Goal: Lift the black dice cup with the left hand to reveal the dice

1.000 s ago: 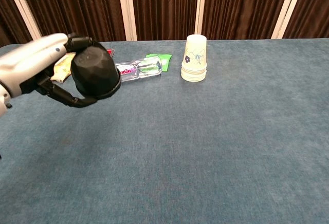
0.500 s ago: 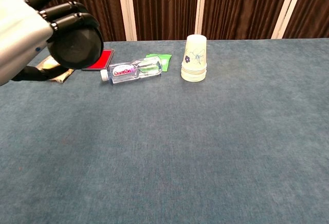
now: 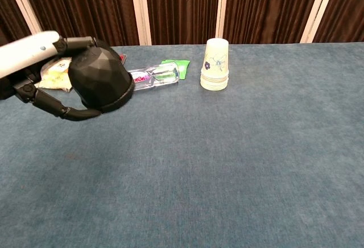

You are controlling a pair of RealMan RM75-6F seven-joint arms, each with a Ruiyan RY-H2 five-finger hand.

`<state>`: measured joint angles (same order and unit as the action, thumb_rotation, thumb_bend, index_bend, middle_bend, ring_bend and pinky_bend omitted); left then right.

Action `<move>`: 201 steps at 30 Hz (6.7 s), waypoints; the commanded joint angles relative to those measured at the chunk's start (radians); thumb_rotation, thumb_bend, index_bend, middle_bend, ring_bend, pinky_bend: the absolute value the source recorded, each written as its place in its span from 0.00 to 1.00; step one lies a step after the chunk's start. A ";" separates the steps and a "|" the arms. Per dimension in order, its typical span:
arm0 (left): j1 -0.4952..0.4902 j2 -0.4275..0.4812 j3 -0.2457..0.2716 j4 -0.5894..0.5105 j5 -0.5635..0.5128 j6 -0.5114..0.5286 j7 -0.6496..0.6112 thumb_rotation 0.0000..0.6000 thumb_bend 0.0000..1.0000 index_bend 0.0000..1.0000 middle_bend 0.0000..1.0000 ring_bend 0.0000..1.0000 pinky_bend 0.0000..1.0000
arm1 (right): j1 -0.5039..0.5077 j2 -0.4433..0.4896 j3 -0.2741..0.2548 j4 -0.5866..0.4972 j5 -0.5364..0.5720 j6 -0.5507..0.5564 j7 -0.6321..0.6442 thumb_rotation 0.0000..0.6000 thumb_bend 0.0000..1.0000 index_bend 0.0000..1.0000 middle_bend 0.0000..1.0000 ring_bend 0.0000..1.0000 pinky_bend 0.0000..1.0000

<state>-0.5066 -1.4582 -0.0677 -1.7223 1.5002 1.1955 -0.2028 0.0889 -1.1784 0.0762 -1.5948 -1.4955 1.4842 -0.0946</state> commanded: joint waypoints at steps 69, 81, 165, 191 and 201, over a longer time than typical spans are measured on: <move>0.093 -0.077 -0.047 0.240 0.225 0.211 0.494 1.00 0.45 0.46 0.40 0.00 0.00 | 0.000 -0.002 -0.009 0.002 -0.009 0.000 0.007 1.00 0.15 0.04 0.02 0.03 0.01; 0.091 -0.018 -0.038 0.005 0.000 0.040 0.188 1.00 0.45 0.49 0.39 0.00 0.00 | 0.005 -0.005 -0.007 -0.002 -0.003 -0.011 0.004 1.00 0.15 0.04 0.02 0.03 0.01; -0.025 -0.327 -0.105 0.542 -0.210 -0.147 0.258 1.00 0.41 0.46 0.34 0.00 0.00 | 0.005 -0.011 -0.002 0.016 0.005 -0.007 0.004 1.00 0.15 0.04 0.02 0.03 0.05; -0.033 -0.243 -0.081 0.393 -0.201 -0.153 0.285 1.00 0.26 0.15 0.13 0.00 0.00 | 0.010 -0.017 -0.003 0.019 0.014 -0.021 -0.006 1.00 0.15 0.04 0.02 0.03 0.05; -0.026 -0.223 -0.068 0.339 -0.173 -0.112 0.302 1.00 0.26 0.15 0.18 0.00 0.00 | 0.006 -0.014 -0.004 0.011 0.012 -0.014 -0.008 1.00 0.15 0.04 0.02 0.03 0.05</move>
<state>-0.5337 -1.6834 -0.1380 -1.3805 1.3249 1.0796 0.0935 0.0953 -1.1920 0.0726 -1.5840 -1.4837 1.4704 -0.1029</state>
